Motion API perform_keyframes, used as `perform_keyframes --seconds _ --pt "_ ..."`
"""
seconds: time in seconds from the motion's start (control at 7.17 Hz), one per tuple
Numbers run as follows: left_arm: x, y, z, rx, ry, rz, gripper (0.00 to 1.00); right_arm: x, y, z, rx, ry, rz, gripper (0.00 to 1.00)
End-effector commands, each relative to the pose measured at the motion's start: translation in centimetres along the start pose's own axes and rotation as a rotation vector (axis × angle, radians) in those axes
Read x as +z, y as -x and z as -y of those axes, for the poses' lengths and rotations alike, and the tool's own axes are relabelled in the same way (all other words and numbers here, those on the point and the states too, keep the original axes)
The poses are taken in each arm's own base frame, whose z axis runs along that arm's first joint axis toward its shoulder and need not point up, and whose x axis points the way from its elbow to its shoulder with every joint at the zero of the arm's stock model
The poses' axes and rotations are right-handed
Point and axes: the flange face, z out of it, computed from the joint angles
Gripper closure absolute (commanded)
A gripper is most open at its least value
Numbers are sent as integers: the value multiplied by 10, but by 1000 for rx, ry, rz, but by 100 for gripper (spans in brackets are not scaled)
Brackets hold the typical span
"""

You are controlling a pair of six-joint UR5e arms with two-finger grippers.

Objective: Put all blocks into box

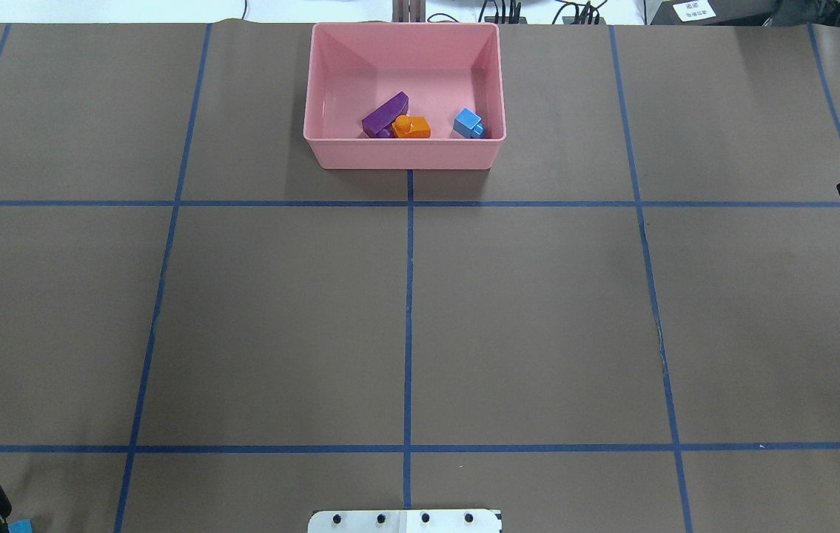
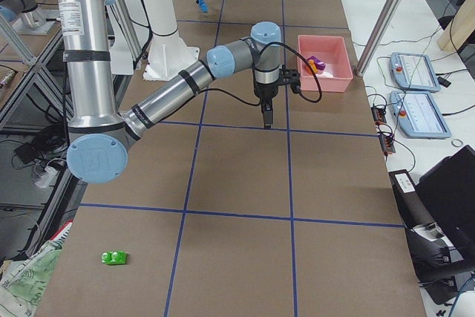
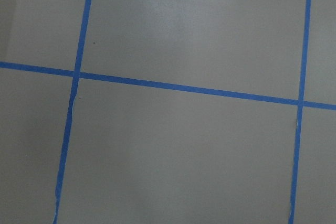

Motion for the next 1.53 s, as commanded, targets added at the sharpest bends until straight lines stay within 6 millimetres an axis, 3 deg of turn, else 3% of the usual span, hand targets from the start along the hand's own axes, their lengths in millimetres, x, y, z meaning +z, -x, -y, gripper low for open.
perform_keyframes --seconds 0.0,0.42,0.56,0.7,0.84,1.12,1.39 --pt "6 -8 -3 9 9 9 39 4 -4 -3 7 8 -3 0" --pt "5 -10 0 0 6 7 72 5 -4 -3 7 10 -2 0" --pt "1 -12 3 -31 -4 1 72 6 -5 -2 7 12 -3 0" --pt "-11 -13 8 -58 -24 -10 90 6 -5 -2 8 13 -3 0" --pt "-31 -14 15 -112 -52 -28 100 6 -5 -2 9 12 -1 0" --pt "-96 -1 41 -222 -138 -136 100 10 -6 -1 11 16 -7 0" --pt "-162 6 90 -366 -262 -333 100 14 -9 1 17 25 -8 0"
